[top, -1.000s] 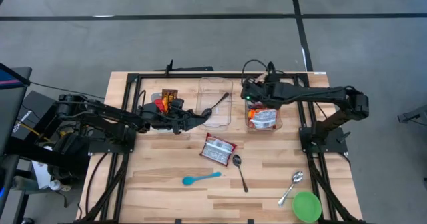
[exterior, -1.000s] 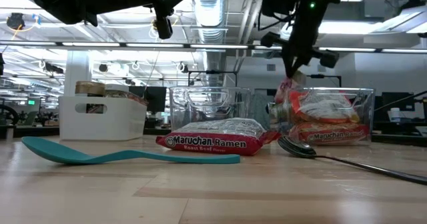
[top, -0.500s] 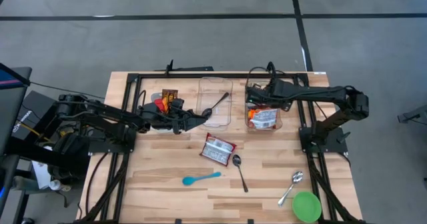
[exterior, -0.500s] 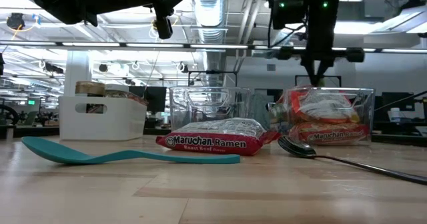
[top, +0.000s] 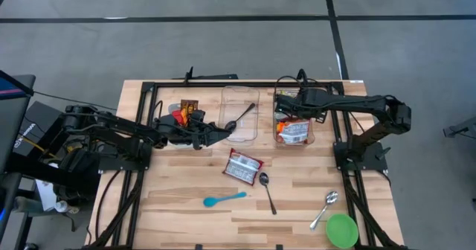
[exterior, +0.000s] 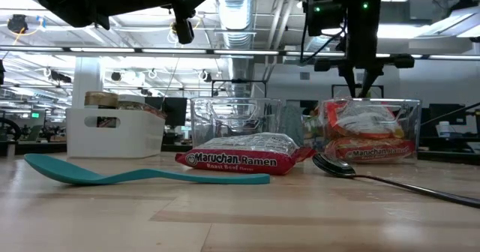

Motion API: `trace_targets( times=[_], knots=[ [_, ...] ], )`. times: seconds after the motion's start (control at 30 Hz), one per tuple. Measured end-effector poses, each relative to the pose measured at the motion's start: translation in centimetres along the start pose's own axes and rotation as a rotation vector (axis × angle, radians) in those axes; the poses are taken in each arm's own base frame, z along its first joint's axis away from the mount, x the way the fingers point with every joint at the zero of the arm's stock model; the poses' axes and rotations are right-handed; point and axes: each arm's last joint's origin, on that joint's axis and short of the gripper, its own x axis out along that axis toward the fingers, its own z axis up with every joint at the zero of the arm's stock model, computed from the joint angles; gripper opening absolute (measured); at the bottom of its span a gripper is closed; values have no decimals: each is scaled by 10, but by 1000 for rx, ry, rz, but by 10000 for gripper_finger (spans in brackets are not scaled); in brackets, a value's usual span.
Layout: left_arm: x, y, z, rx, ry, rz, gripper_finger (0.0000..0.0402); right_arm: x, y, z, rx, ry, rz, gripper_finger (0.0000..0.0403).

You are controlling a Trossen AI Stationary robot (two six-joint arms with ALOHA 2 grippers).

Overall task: Pick & Place Food Item
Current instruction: Put the green noodle pack into the right transparent bin

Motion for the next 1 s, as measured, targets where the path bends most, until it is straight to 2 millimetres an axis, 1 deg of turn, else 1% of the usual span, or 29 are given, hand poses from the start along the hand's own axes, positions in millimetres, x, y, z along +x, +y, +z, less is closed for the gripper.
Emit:
trace_targets(
  times=[0.13,0.23,0.33,0.47,0.67,0.83,0.93,1.0],
  knots=[
    [0,0,0,0,0,0,163,1,0,1,-7,18,-7,107],
    [0,0,0,0,0,0,163,0,-1,1,-10,21,-6,134],
    [0,0,0,0,0,1,163,-5,-3,4,-13,21,-3,153],
    [0,0,0,0,0,0,163,-17,-7,10,-48,24,43,166],
    [0,0,0,0,0,0,163,-32,-19,17,-42,65,100,167],
    [0,0,0,0,0,0,163,-42,-29,23,-100,39,137,156],
    [0,0,0,0,0,0,163,-46,-33,27,-109,2,150,138],
    [0,0,0,0,0,0,163,-46,-33,27,-118,-16,154,117]
  ],
)
